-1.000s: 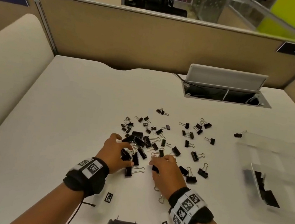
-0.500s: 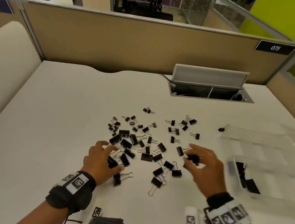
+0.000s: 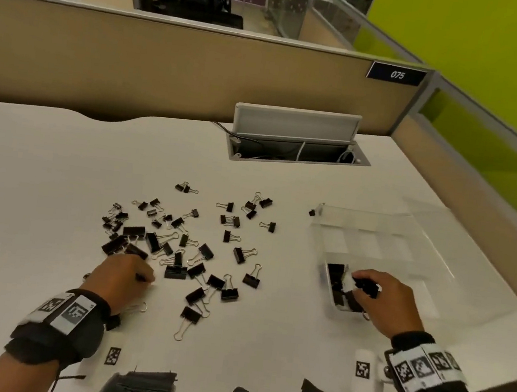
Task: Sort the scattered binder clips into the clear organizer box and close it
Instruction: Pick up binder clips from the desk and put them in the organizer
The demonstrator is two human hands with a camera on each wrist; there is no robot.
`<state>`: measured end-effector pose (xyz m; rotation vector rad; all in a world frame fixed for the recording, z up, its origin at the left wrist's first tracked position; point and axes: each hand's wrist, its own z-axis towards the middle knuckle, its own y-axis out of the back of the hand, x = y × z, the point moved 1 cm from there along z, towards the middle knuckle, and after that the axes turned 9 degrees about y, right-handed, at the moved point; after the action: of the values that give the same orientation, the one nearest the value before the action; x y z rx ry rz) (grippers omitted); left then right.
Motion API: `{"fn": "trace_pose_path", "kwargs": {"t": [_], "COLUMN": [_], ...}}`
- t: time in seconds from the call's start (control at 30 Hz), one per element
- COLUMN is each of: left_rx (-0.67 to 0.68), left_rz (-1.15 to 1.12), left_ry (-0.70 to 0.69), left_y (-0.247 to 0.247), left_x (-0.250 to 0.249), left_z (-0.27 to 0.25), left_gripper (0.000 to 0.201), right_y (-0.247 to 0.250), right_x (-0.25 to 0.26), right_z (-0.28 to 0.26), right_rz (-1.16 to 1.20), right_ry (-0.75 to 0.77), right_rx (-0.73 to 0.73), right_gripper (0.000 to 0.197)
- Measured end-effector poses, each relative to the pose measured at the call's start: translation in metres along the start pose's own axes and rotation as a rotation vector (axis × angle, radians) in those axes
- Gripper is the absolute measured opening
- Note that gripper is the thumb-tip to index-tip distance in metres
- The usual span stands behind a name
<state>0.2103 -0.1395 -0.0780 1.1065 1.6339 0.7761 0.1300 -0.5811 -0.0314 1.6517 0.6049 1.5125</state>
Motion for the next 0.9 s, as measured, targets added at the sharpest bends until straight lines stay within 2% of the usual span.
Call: {"fn": "trace_pose_path", "kwargs": {"t": [0.07,0.2,0.33,0.43,0.53,0.7,0.77,0.9], "left_rx": [-0.01,-0.11,-0.222,-0.23,-0.202,-0.18,-0.19,-0.204], "left_rz": [0.008,-0.146,-0.383,-0.533,-0.508,-0.47,-0.454,-0.441], "left_ry": [0.029,0.111,0.076,0.062,0.045,0.058,0.071,0.073], "left_y": [-0.007,-0.015,-0.013,-0.016,-0.022,-0.031,-0.032,-0.029], "left_x": [-0.004,-0.009,-0.018,-0.025,-0.028,-0.029,-0.029,-0.031], "left_z": [-0.008,-0.019,-0.026,-0.03,-0.029,-0.029,-0.029,-0.03], "left_gripper": [0.023,0.027,0.02,0.018,0.019,0.013,0.011,0.01], "right_y": [-0.001,-0.01,-0.017,-0.015,-0.011,-0.006,-0.013,-0.023], "right_x": [-0.005,-0.011,-0.015,-0.018,-0.017,-0.014,-0.013,-0.014], "right_z": [0.002,0.009,0.018,0.024,0.025,0.025,0.026,0.033], "right_rz": [-0.001,-0.053,-0.113,-0.171,-0.296,-0.144,-0.191,-0.2], "right_ry": [0.045,0.121,0.153,0.186,0.234,0.252,0.244,0.229], "right_rx": [0.003,0.062,0.139,0.125,0.188,0.332,0.376,0.369], "right_gripper": [0.028,0.028,0.035,0.035,0.042,0.043,0.039,0.024]}}
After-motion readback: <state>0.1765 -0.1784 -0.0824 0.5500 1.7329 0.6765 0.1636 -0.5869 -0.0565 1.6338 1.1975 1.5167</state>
